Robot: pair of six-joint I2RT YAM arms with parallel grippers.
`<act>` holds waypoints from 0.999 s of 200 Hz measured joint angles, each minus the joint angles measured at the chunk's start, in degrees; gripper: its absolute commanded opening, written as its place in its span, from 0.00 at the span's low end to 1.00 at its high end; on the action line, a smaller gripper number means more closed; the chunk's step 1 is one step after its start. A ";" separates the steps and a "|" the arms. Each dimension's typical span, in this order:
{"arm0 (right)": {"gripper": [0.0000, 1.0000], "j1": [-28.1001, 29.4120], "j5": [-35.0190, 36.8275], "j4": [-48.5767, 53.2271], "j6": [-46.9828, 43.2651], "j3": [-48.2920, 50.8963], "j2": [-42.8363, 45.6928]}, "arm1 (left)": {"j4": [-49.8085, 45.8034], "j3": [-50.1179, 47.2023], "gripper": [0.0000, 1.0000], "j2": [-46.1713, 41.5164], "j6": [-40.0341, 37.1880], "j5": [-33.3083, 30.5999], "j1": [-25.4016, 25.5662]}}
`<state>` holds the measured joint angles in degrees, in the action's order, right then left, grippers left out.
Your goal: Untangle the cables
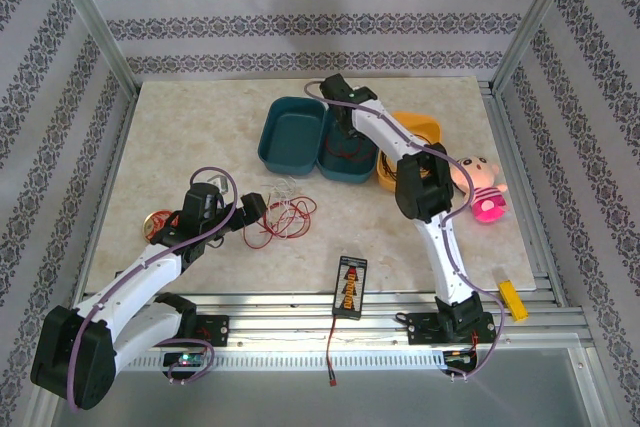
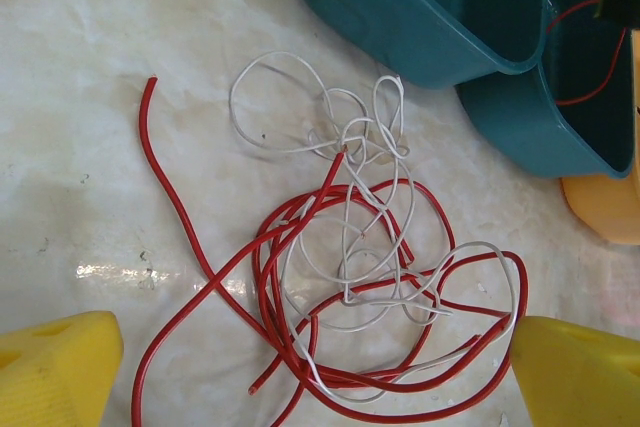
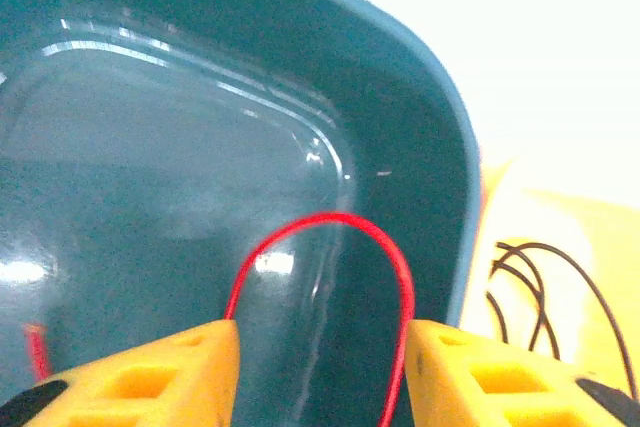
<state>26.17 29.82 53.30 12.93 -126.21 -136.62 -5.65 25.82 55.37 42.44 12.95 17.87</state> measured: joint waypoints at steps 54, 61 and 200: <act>0.50 2.36 0.52 -1.49 0.00 5.22 11.04 | 0.00 0.00 0.99 0.00 -0.17 -0.17 0.00; 0.50 2.84 0.11 -1.84 0.15 6.45 12.55 | 0.00 0.00 0.99 0.00 -0.22 -0.17 0.00; 0.50 14.82 -24.76 -20.33 21.90 53.37 42.82 | -0.33 1.38 0.99 5.55 -1.92 -0.28 0.00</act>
<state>40.99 5.06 32.97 34.83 -72.84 -93.80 -5.98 27.20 60.93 40.51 12.67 17.87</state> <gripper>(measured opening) 0.475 0.994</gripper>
